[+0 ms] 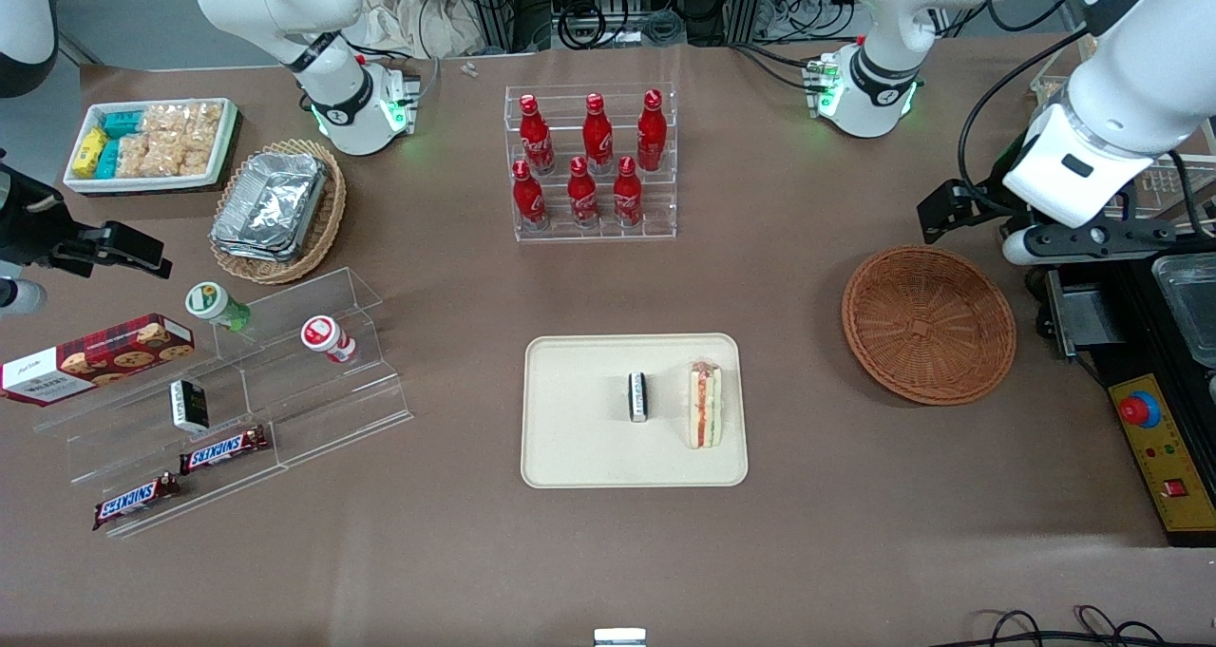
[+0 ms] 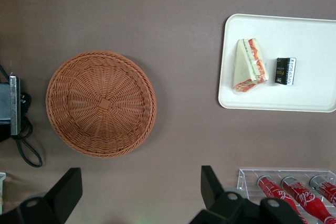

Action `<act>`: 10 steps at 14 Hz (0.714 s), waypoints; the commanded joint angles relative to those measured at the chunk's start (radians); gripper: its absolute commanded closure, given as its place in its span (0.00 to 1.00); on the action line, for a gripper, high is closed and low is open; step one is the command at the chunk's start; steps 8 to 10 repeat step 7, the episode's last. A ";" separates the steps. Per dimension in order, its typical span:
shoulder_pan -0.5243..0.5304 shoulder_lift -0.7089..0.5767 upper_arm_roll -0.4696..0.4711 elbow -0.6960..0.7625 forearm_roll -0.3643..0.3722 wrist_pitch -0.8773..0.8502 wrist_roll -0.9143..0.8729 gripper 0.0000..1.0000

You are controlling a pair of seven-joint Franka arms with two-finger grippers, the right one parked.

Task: Place sandwich from basket to tray

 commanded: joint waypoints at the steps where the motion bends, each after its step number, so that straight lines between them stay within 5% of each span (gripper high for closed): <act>1: -0.011 -0.010 0.010 0.005 0.019 -0.012 0.004 0.00; 10: -0.008 -0.016 0.012 0.004 0.021 -0.058 0.004 0.00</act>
